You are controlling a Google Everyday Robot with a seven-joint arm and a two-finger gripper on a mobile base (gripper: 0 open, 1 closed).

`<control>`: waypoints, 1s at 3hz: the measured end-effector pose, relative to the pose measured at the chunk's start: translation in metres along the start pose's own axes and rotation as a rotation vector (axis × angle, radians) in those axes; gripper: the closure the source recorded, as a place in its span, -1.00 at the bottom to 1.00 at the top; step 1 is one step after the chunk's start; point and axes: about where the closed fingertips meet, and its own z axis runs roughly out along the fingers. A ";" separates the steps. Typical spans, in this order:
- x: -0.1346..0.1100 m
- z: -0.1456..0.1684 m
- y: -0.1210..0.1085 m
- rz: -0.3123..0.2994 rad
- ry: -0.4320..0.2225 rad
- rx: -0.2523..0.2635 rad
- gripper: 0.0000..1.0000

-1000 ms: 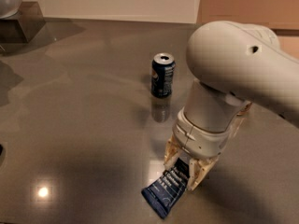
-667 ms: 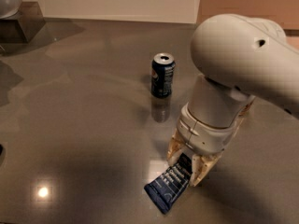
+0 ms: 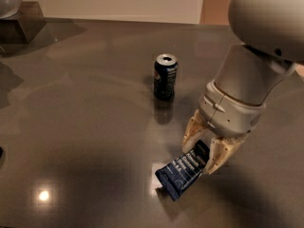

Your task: Pick rxbar blueberry

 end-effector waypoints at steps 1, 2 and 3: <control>-0.005 -0.030 -0.002 0.018 -0.051 0.020 1.00; -0.009 -0.058 -0.016 0.024 -0.089 0.070 1.00; -0.014 -0.078 -0.030 0.021 -0.109 0.116 1.00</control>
Offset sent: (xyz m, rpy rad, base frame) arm -0.0062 -0.0129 0.0967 0.1054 0.1274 -0.0128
